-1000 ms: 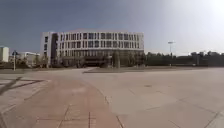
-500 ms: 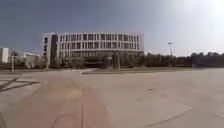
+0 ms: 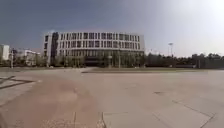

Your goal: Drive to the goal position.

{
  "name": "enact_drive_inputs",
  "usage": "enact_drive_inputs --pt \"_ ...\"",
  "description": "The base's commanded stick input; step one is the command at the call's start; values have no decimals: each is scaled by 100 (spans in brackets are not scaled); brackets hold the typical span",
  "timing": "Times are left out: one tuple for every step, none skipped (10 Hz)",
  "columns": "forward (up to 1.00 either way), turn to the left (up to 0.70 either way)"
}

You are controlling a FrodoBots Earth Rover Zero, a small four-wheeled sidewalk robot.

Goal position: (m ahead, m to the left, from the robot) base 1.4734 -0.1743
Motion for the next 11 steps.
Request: enact_drive_inputs --pt "70 -2" --pt "70 -2" --pt "70 -2" --pt "70 -2" --pt "70 -2" --pt "70 -2" --pt "70 -2" --pt "70 -2" --pt "70 -2" --pt "70 -2" --pt "70 33"
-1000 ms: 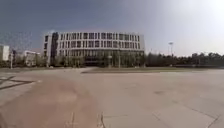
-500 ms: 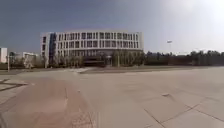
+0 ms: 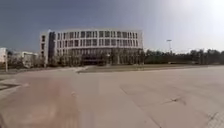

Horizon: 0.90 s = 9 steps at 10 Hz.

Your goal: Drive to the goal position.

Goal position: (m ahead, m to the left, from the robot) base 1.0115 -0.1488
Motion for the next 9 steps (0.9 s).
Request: enact_drive_inputs --pt "70 30" --pt "70 19" --pt "70 9" --pt "70 -2" --pt "70 -2" --pt "70 -2" --pt "70 -2" --pt "70 -2" --pt "70 -2"
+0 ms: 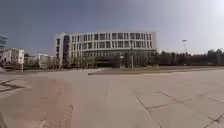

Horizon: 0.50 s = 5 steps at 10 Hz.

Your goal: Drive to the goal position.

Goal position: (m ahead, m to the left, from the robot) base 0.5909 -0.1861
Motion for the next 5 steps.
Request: enact_drive_inputs --pt "70 -2" --pt "70 -2" --pt "70 -2" --pt "70 -2" --pt "70 -2"
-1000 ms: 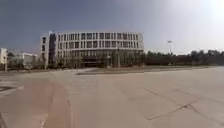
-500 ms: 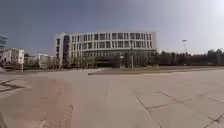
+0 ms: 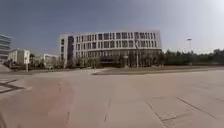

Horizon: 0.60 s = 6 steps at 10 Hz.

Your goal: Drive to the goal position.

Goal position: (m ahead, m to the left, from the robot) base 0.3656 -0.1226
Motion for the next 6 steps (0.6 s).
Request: enact_drive_inputs --pt "70 -2" --pt "70 -2" --pt "70 -2" --pt "70 -2" --pt "70 -2" --pt "70 -2"
